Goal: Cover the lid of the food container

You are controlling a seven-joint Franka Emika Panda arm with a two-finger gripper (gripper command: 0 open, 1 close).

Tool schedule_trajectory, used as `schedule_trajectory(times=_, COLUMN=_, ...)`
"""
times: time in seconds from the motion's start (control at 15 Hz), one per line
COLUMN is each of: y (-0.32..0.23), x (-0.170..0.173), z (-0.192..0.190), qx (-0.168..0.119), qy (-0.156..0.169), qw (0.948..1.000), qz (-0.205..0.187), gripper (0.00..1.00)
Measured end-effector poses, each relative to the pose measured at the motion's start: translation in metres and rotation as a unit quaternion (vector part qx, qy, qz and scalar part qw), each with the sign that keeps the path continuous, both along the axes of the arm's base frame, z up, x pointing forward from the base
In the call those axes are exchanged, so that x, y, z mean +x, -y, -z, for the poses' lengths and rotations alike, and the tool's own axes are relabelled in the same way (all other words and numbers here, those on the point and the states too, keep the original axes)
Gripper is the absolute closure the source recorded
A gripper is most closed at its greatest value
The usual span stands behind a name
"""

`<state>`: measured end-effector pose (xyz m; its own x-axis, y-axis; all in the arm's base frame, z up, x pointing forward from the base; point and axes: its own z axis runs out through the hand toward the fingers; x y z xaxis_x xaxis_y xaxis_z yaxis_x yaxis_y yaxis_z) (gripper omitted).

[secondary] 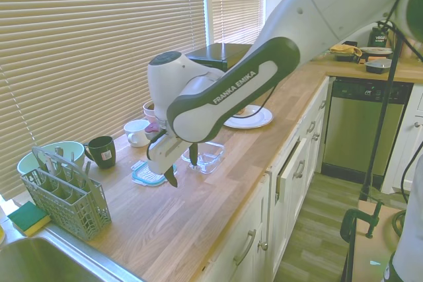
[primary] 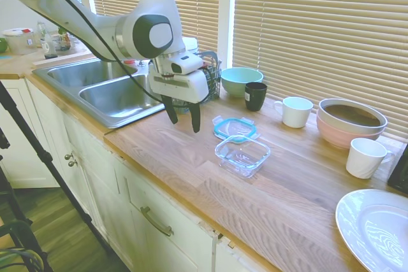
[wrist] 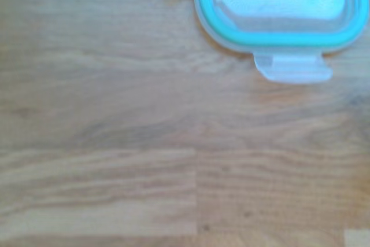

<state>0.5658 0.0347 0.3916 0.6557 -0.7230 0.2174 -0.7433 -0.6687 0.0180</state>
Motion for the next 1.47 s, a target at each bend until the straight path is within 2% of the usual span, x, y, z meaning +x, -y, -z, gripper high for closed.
schedule_trajectory(times=0.4, y=-0.002, x=0.070, z=0.016, qx=-0.017, qy=0.010, qw=0.9997, qz=-0.011, gripper=0.00)
schedule_trajectory(times=0.67, y=-0.007, x=0.101, z=0.021, qx=-0.026, qy=0.009, qw=0.9995, qz=-0.018, gripper=0.00)
schedule_trajectory(times=1.0, y=-0.006, x=0.130, z=0.037, qx=-0.036, qy=-0.001, qw=0.9992, qz=-0.019, gripper=0.00)
schedule_trajectory(times=1.47, y=-0.015, x=0.151, z=0.053, qx=-0.049, qy=-0.010, qw=0.9985, qz=-0.024, gripper=0.00)
